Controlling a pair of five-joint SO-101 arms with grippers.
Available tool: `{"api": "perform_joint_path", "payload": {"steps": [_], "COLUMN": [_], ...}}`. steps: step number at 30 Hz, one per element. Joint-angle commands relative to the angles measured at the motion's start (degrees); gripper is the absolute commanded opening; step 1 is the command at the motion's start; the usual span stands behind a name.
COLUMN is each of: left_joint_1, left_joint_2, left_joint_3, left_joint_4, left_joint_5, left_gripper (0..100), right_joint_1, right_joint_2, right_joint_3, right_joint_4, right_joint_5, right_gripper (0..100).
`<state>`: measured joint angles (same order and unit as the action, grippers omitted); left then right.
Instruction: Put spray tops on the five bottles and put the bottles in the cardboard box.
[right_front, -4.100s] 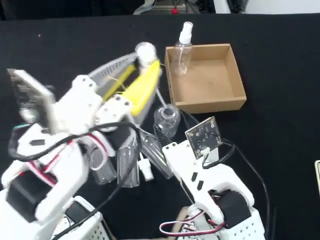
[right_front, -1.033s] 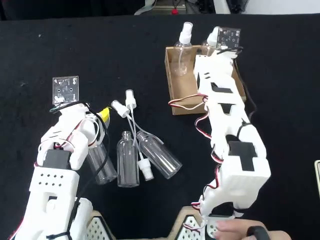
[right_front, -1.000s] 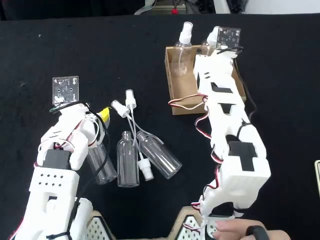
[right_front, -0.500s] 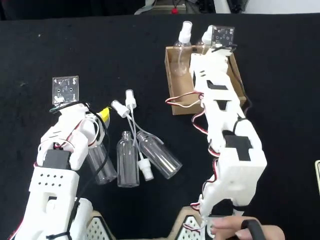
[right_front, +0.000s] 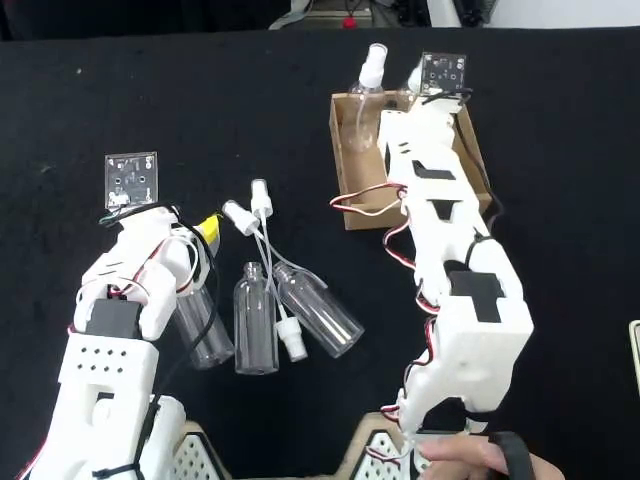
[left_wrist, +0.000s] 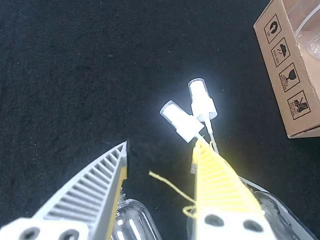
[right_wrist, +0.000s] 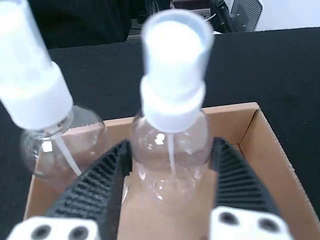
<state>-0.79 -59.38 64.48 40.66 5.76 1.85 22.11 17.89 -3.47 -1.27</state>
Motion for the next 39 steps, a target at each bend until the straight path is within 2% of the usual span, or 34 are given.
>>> {"api": "perform_joint_path", "payload": {"steps": [1,9,16,24,34,39], "left_joint_1": [0.3,0.3,0.1,0.0,0.1,0.0], "left_joint_2": [-0.6,-0.6,-0.6,-0.6,-0.6,-0.6], "left_joint_3": [-0.3,-0.3,-0.3,-0.3,-0.3,-0.3], "left_joint_4": [-1.0,-1.0,-1.1,-1.1,-1.0,-1.1], "left_joint_5": [0.0,0.0,0.0,0.0,0.0,0.0], "left_gripper": [21,21,21,21,21,21], "right_joint_1": [-0.5,-0.5,-0.8,-0.5,0.5,1.5], "right_joint_2": [-1.2,-1.2,-1.2,-1.9,-19.5,-33.2], "right_joint_3": [-3.8,-3.8,-5.1,-6.0,8.1,15.5], "right_joint_4": [0.4,0.4,5.4,7.2,7.9,20.8], "right_joint_5": [-0.4,-0.4,-0.9,-0.9,-0.7,-0.5], "right_gripper": [31.4,32.2,48.0,48.7,48.5,48.4]}}
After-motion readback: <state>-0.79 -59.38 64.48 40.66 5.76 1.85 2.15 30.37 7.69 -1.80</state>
